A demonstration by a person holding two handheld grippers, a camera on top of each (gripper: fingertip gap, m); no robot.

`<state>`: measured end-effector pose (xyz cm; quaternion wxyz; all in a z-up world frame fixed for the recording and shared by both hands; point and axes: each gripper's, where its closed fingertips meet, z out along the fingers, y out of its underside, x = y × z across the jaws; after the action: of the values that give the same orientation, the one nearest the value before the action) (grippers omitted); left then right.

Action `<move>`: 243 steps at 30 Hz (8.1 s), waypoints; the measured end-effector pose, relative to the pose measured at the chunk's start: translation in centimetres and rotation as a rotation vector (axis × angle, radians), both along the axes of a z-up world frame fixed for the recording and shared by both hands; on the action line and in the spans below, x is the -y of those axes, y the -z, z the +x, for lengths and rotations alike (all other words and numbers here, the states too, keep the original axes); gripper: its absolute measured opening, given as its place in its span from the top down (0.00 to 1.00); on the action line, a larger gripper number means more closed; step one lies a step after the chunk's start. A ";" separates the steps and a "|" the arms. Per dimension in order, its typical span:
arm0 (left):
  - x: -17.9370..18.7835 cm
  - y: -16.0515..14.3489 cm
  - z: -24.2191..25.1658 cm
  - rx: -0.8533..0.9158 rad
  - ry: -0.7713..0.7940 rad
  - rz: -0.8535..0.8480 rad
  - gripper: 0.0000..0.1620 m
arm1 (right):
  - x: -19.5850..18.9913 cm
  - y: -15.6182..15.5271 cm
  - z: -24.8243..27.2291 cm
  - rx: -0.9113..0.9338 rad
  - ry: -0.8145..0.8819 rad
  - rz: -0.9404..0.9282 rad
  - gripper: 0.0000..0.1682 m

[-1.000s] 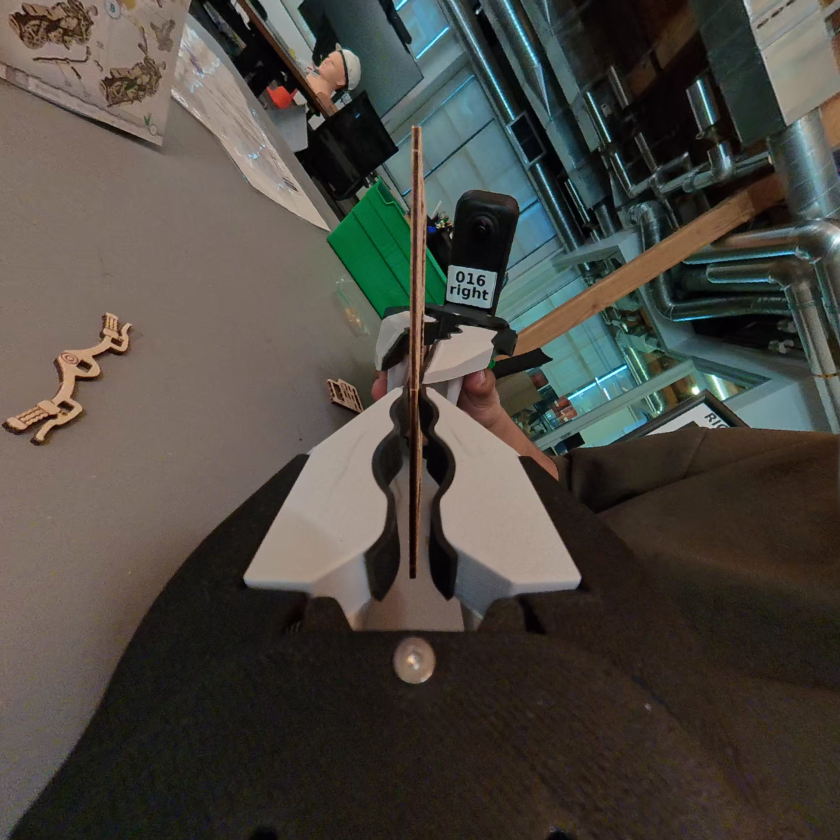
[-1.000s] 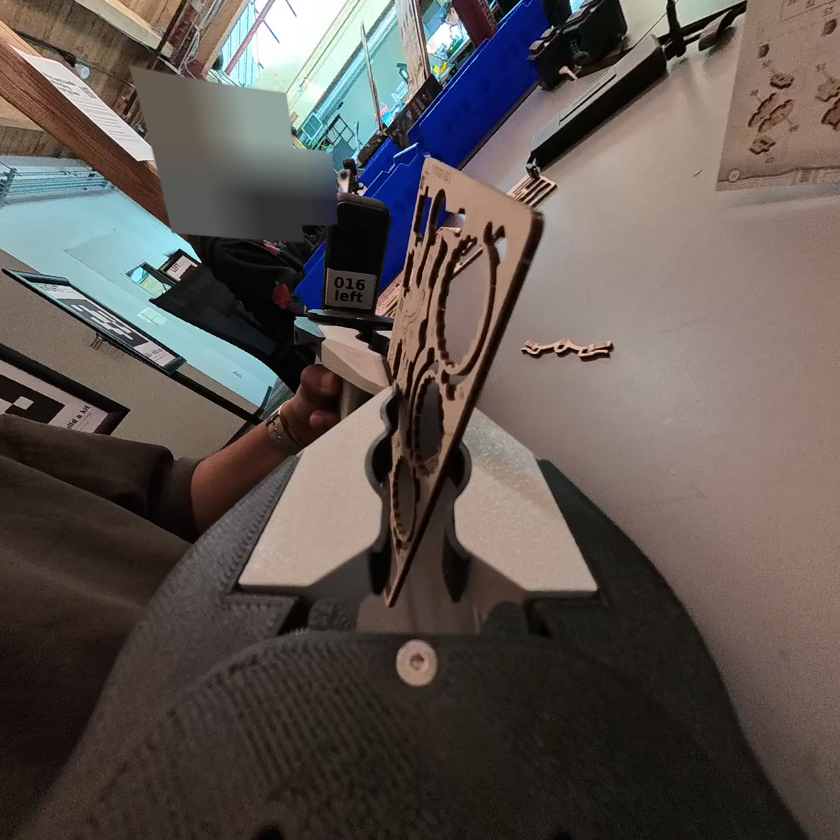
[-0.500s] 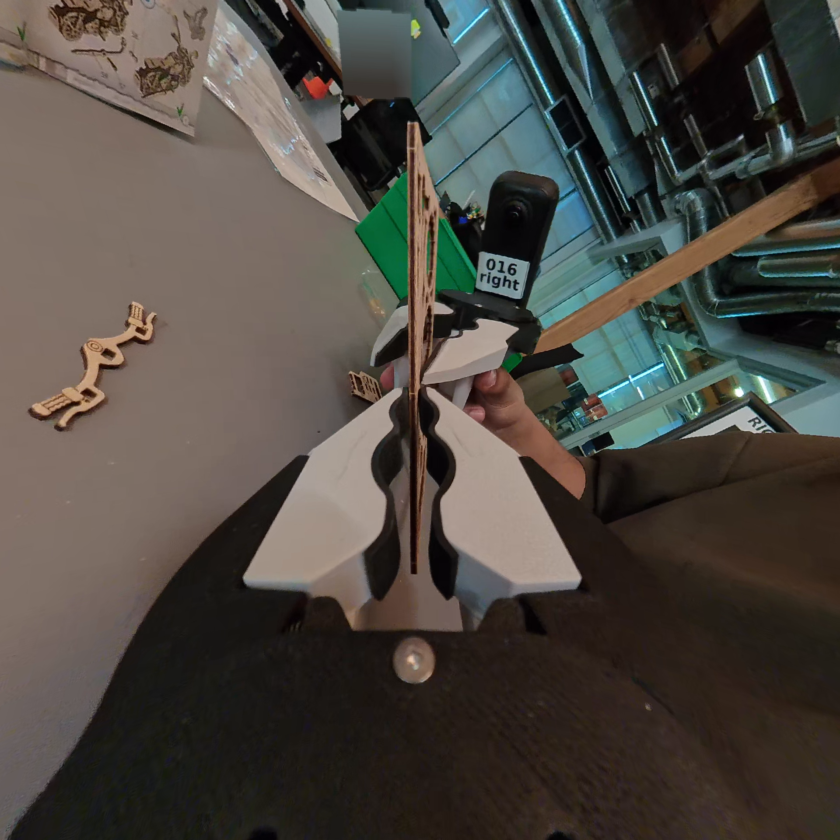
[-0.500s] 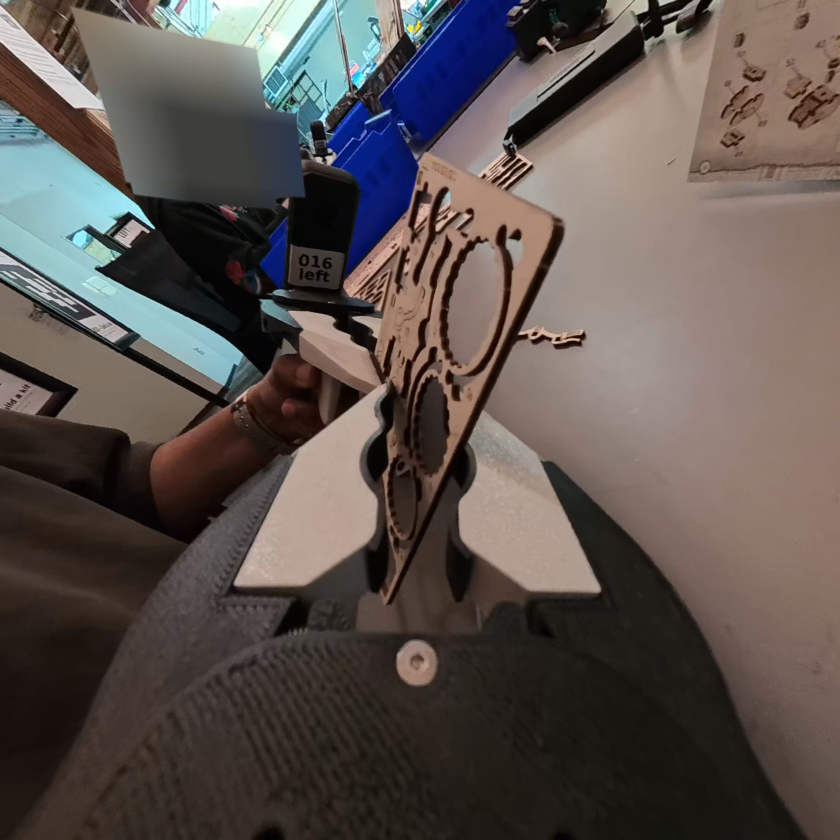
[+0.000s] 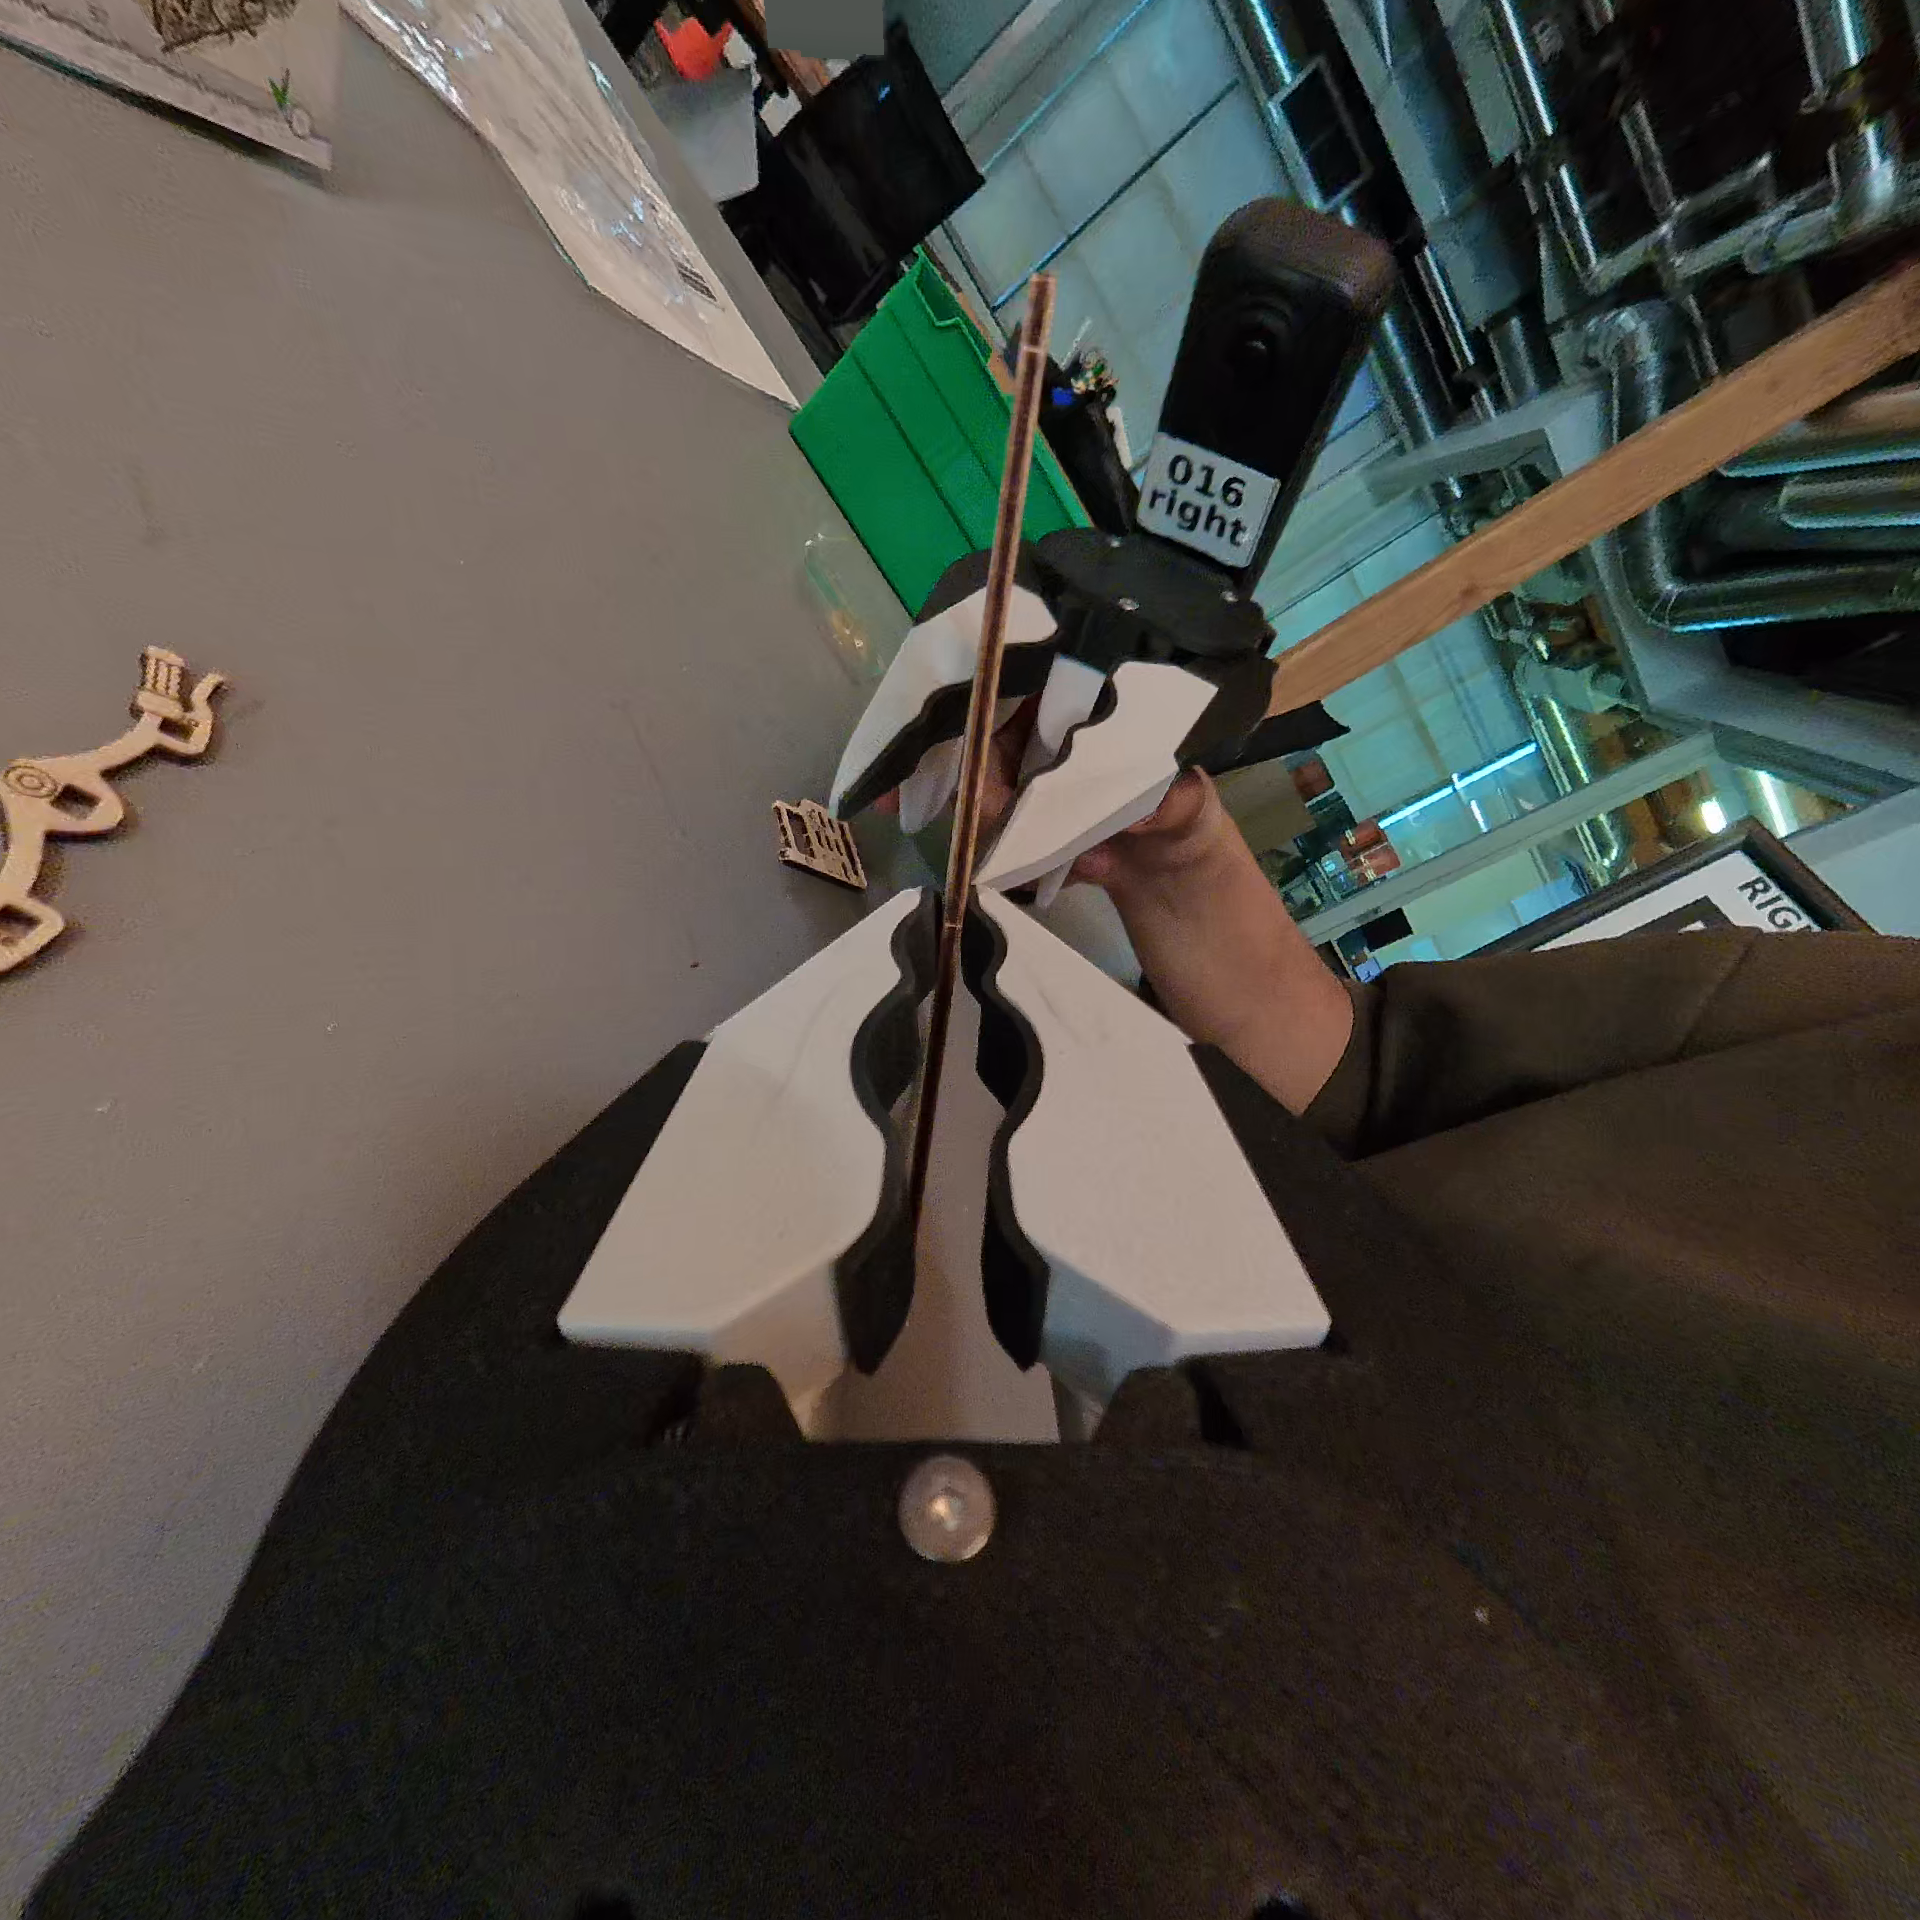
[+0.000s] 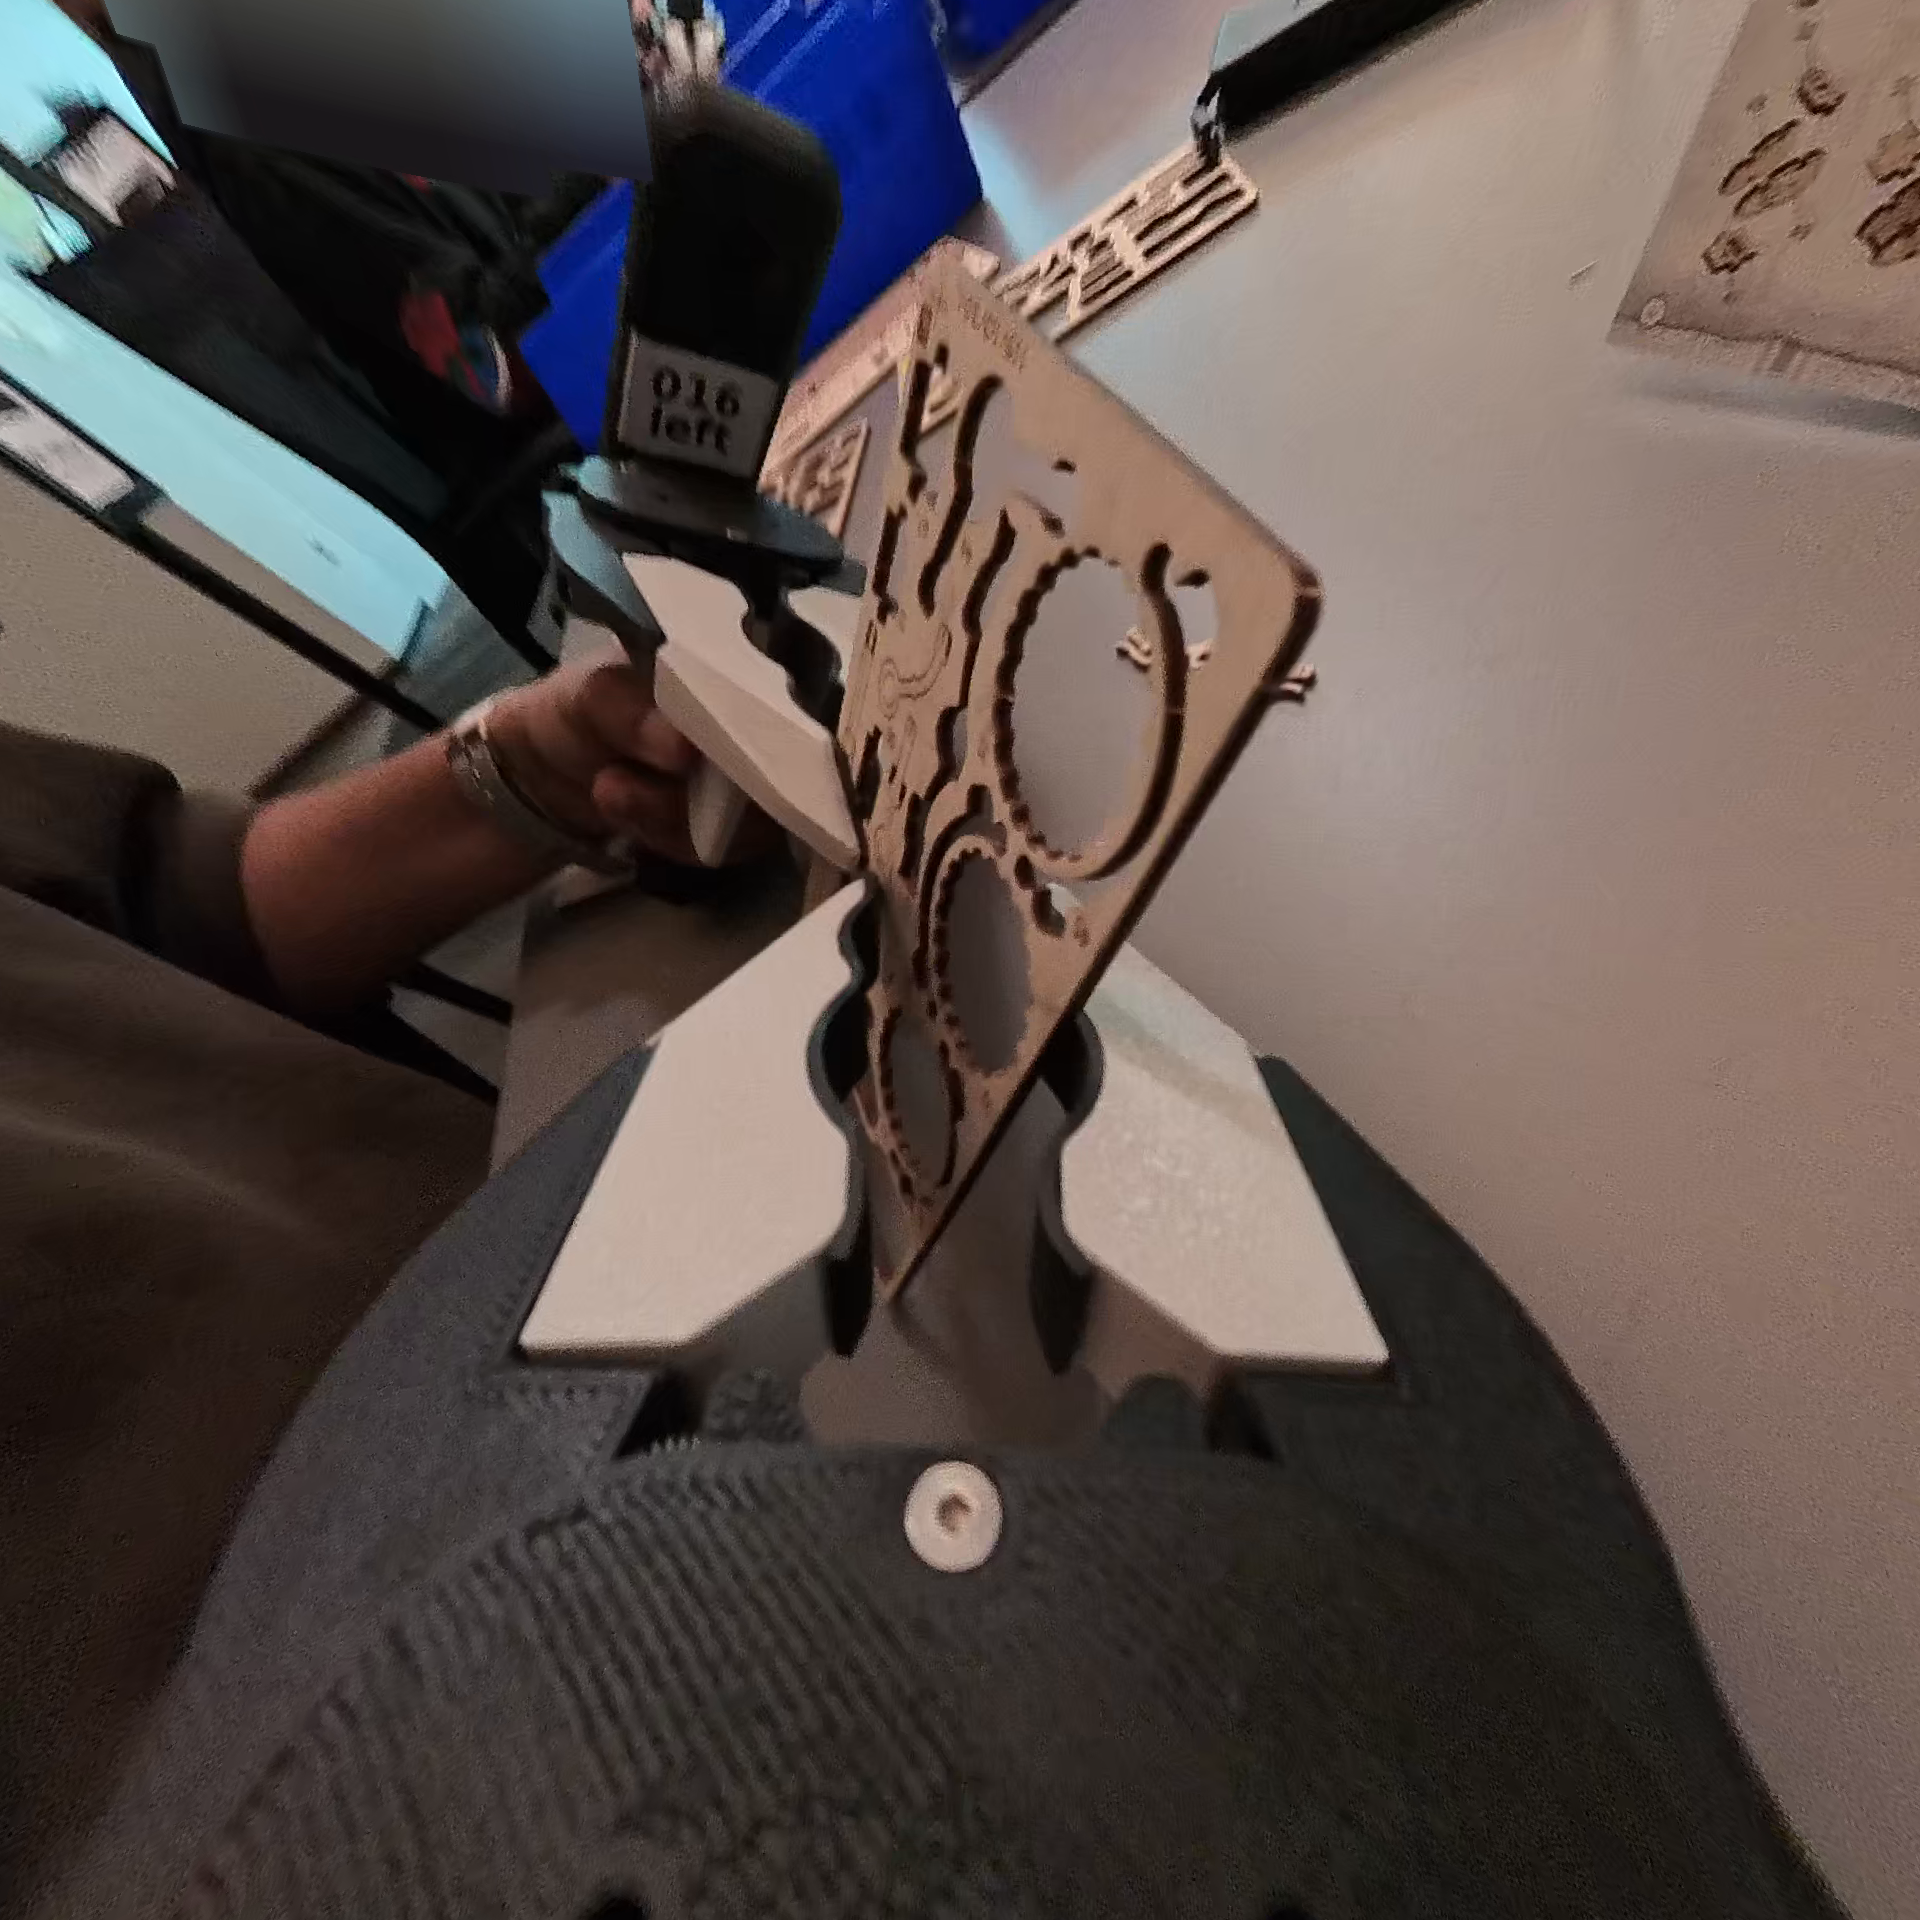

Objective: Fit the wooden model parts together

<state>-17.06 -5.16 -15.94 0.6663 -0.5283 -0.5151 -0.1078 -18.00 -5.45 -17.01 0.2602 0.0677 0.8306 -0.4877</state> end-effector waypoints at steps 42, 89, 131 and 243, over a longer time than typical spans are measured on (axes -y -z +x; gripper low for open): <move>-0.4 0.6 -0.1 0.016 -0.022 -0.048 1.00 | -0.2 -0.9 -2.5 0.040 0.126 -0.091 0.77; -0.2 0.7 -0.1 0.041 -0.018 -0.015 1.00 | 0.5 -0.1 -0.9 -0.133 0.078 -0.053 0.80; 2.0 -4.2 -0.6 -0.166 -0.187 0.196 1.00 | 1.9 -5.2 0.0 0.324 0.199 -0.363 0.97; 1.0 -2.1 -0.9 -0.140 -0.175 0.041 1.00 | 1.1 -2.7 -1.0 0.321 0.162 -0.231 0.90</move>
<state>-17.99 -6.11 -13.82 0.7181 -0.4739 -0.5092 -0.0223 -19.04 -6.52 -14.35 0.3549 0.1810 0.7089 -0.5821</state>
